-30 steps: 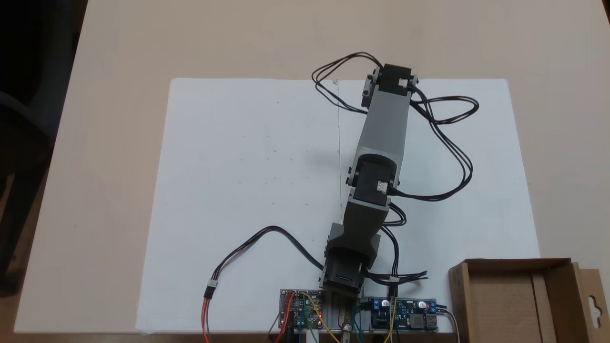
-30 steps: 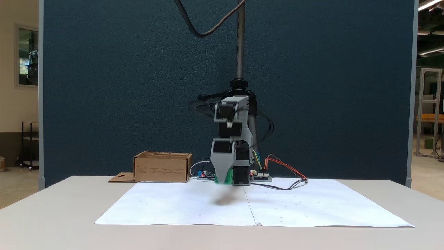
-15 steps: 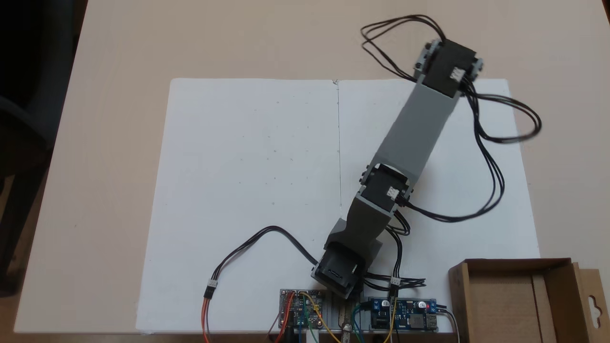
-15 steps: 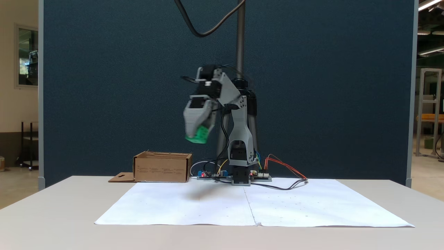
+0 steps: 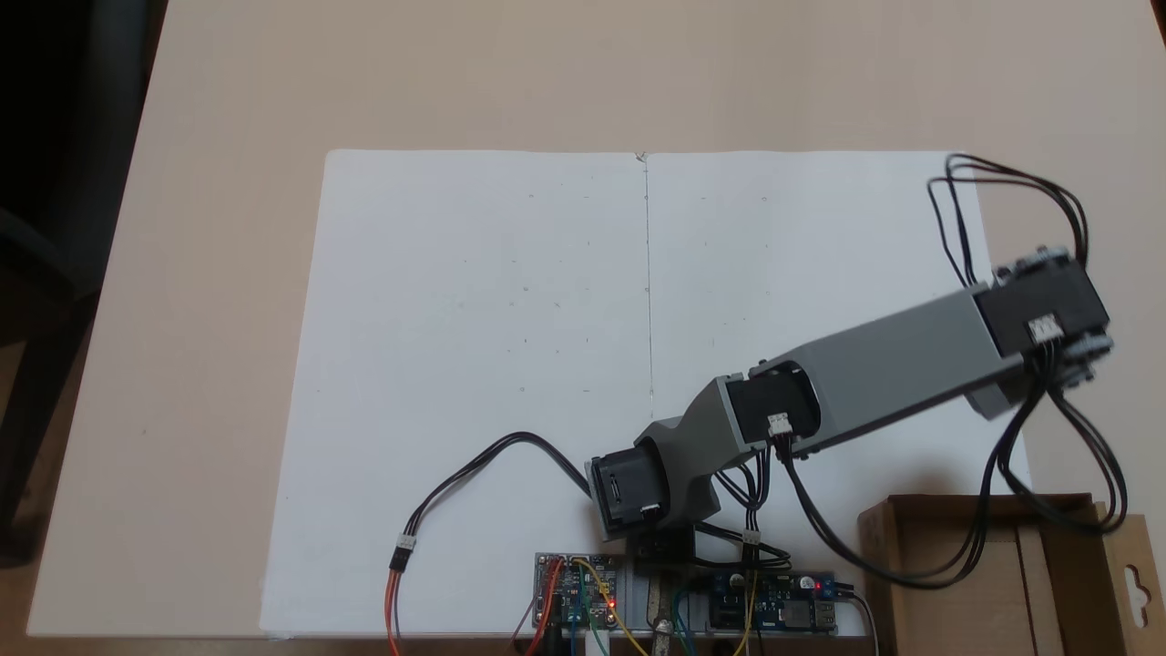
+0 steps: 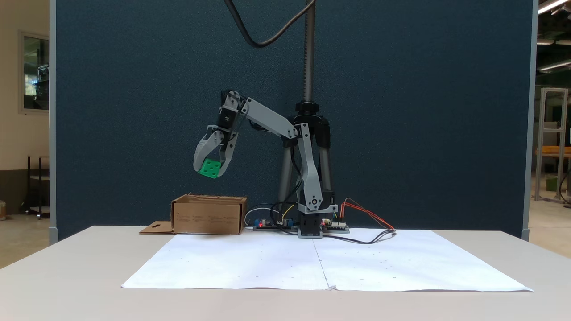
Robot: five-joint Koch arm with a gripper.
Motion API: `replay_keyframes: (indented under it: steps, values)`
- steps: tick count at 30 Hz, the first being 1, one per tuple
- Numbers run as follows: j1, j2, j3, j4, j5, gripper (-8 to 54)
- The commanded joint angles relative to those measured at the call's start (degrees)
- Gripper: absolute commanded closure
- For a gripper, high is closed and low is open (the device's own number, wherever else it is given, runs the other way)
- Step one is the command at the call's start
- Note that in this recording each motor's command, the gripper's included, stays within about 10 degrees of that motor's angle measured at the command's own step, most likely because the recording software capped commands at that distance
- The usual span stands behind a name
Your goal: Grasp a green dice and put it in the bin.
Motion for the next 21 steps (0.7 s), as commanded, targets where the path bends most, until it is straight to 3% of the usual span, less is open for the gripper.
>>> replay_keyframes:
  steps: [1, 13, 18, 19, 21]
  values:
    - [5.89, 2.99, -2.37, 3.08, -6.86, 33.7]
    - [23.91, -3.69, -2.2, -2.02, -11.43, 33.7]
    - [24.79, -3.78, 8.09, -6.86, -11.43, 33.7]
    - [24.87, -3.78, 11.07, -8.0, -11.43, 27.4]
    - [24.87, -3.78, 14.41, -8.96, -11.43, 21.3]
